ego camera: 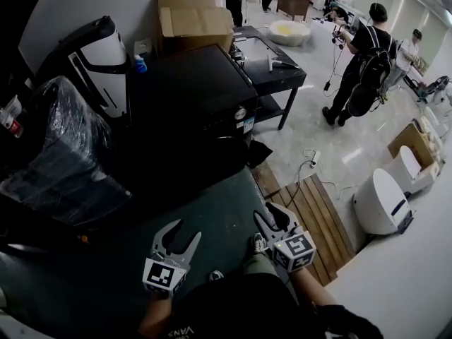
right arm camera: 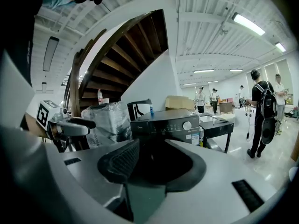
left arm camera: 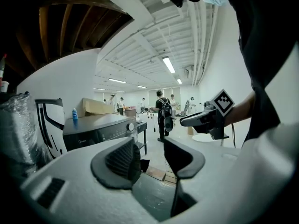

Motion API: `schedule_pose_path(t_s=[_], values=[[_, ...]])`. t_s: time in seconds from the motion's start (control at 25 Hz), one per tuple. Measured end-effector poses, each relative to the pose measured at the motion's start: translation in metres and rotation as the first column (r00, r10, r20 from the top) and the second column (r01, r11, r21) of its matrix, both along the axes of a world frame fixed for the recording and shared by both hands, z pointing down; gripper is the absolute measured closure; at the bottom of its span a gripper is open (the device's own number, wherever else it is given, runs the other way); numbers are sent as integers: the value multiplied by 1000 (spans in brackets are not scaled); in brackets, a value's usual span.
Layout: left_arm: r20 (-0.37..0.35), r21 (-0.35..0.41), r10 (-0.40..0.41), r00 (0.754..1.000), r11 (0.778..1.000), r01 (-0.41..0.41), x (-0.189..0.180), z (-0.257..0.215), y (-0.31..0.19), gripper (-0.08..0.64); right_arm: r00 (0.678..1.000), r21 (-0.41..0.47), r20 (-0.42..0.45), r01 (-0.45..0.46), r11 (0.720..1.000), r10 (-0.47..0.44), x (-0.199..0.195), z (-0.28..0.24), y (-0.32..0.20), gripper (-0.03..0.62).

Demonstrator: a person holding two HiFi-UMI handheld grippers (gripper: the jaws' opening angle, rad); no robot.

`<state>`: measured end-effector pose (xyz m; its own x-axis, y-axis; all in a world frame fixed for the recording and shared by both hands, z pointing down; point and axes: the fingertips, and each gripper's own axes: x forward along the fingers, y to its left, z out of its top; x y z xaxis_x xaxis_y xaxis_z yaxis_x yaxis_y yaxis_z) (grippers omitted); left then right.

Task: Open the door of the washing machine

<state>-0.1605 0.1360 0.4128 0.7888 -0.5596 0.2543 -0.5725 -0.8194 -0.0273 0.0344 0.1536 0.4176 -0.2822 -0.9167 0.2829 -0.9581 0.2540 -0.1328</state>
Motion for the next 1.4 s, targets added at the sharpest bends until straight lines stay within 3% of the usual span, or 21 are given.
schedule_pose_path(t_s=[0.04,0.44,0.68,1.0,1.4], values=[[1,-4,-6,1000,1000,6,11,-1,-8,338,1000,-6,-2,13,1000,-13,8,0,-7,421],[47,-19,-93,995,995,93,113,5,-81,319,989,-52,21,147,988,-146,94,16,-82,387],[129,-3,-139,982,990,140,152,14,-114,314,972,-90,15,234,968,-233,133,35,-117,387],[258,-11,-131,957,990,138,166,49,-165,314,944,-96,-81,312,945,-320,153,62,-173,387],[321,-72,-16,947,997,41,160,99,-246,313,938,-187,-159,278,942,-308,148,121,-247,377]])
